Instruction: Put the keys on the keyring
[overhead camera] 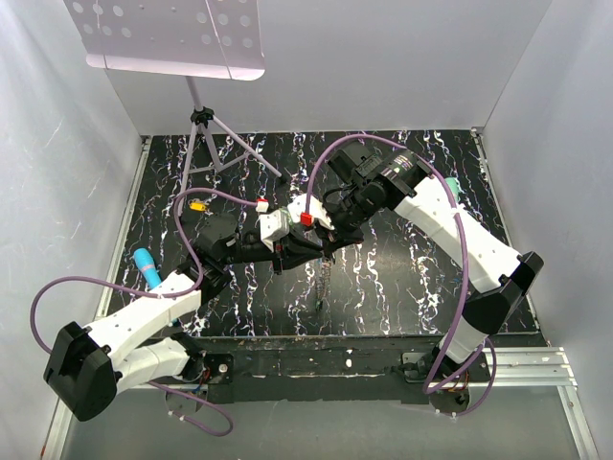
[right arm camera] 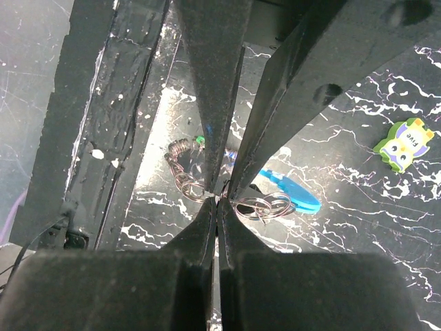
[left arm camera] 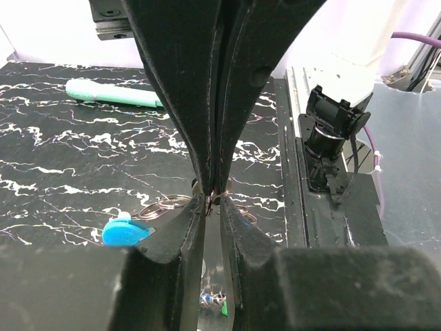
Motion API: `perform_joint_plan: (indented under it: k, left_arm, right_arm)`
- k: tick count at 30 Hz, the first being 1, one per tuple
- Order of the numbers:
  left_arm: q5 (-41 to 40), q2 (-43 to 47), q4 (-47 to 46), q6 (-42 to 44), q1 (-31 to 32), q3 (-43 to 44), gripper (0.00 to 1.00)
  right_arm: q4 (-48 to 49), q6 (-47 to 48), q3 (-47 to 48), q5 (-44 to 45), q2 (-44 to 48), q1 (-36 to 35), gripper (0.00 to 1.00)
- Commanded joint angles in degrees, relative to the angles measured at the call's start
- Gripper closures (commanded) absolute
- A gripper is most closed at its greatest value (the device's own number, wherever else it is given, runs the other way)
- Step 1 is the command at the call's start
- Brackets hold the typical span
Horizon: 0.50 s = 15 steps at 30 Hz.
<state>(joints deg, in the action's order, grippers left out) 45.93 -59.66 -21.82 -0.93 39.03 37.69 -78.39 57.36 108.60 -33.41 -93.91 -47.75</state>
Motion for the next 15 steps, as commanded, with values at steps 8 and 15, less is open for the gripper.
perform_joint_plan:
  k: [8, 15]
  left_arm:
    - [-2.6, -0.28, 4.95, 3.13, 1.32, 3.35, 0.84]
    - [-2.25, 0.24, 4.43, 2.87, 1.4, 3.35, 1.0]
  right_arm:
    - [-9.24, 0.03, 0.13, -1.66, 1.54, -0.42, 0.99]
    - [-8.89, -0.5, -0.31, -1.66, 1.71, -0.42, 0.99]
